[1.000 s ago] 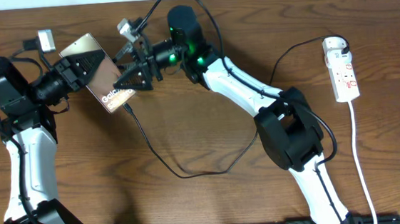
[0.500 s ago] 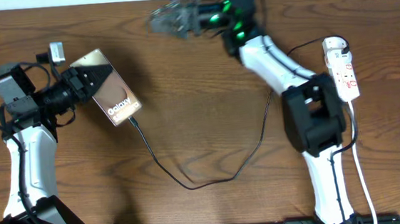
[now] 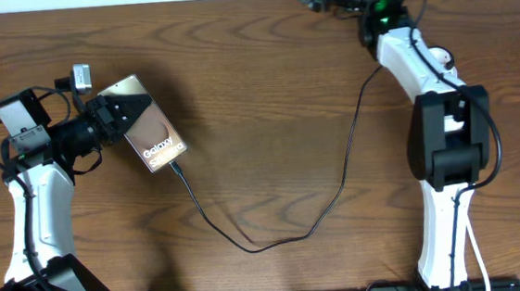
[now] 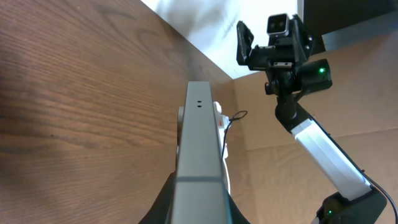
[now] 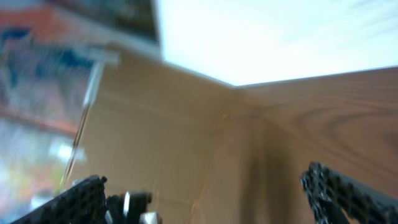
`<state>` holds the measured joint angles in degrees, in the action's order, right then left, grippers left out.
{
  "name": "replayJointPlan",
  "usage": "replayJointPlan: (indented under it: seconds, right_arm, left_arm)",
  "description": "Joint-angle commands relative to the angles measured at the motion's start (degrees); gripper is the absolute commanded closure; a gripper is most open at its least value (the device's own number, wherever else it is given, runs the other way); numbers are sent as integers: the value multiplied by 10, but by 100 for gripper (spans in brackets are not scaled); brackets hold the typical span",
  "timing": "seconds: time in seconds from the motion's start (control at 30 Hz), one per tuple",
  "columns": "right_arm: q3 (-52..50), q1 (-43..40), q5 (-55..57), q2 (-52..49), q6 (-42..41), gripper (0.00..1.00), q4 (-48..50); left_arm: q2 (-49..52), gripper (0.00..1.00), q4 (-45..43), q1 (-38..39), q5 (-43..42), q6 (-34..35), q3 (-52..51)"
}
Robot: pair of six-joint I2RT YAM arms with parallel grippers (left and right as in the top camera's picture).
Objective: Plug charger to phone and switch on socket
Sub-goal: 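Open the right gripper and withdraw it up and right from the phone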
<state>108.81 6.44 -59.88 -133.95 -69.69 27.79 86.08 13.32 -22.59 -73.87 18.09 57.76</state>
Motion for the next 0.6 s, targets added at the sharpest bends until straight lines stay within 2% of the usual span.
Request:
replayJointPlan:
  seconds: [0.0,0.13,0.3,0.57]
  right_arm:
    - [9,-26,99,35,28,1,-50]
    - [9,-45,175,56,103,1,-186]
    - [9,-58,294,98,242,1,-401]
    - [9,-58,298,196,393,1,-581]
  left_arm:
    - [-3,92,2,2,-2,-7,4]
    - [-3,93,2,2,2,-7,4]
    - [-3,93,4,2,29,-7,4]
    - [-3,93,20,3,101,-7,4]
